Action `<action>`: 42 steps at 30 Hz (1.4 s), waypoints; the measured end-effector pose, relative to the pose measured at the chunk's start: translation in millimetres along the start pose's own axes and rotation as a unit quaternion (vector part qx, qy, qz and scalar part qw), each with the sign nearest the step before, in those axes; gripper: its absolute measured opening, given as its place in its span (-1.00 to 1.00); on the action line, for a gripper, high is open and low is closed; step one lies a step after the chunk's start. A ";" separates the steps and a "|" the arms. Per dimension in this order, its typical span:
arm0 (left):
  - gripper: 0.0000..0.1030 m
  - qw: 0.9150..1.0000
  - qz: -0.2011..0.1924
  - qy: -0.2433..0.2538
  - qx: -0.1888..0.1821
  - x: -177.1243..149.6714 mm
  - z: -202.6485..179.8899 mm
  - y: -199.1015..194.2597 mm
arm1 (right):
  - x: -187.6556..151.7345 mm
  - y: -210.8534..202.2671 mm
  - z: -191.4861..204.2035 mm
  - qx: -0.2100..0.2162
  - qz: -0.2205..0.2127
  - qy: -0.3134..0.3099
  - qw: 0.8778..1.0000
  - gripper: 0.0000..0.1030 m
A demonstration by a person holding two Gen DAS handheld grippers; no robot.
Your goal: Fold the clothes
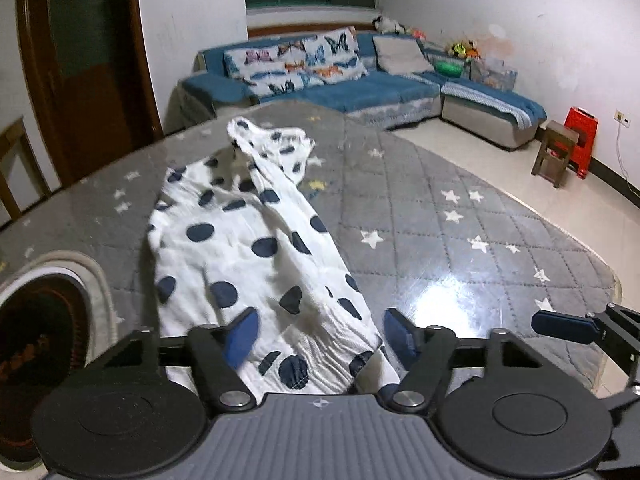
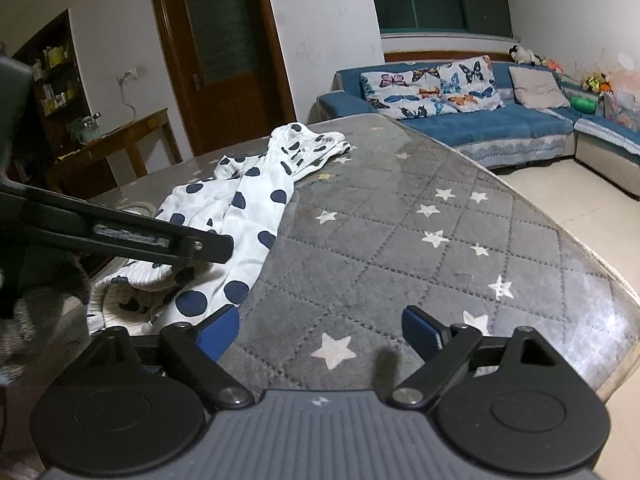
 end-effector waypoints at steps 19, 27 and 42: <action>-0.77 0.997 -0.032 -0.061 -0.030 -8.5 39.8 -26.3 | 6.3 9.4 62.4 0.085 0.026 -0.048 0.995 0.37; -0.78 0.996 -0.042 -0.077 0.004 -16.1 66.1 -41.1 | -7.8 27.4 80.6 0.094 0.060 -0.064 0.992 0.24; -0.80 0.989 -0.040 -0.124 0.064 -57.3 120.8 -72.9 | -18.0 32.4 71.8 0.081 0.084 -0.042 0.992 -0.61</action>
Point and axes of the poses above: each gripper's, at about its wrist camera, not at the fingertips, and y roughly the way its jaws point, z to its left, x to its top, the point moved 10 cm from there along y, roughly the way its jaws point, and after that the axes turned 8 degrees about y, right-handed, at the moved point
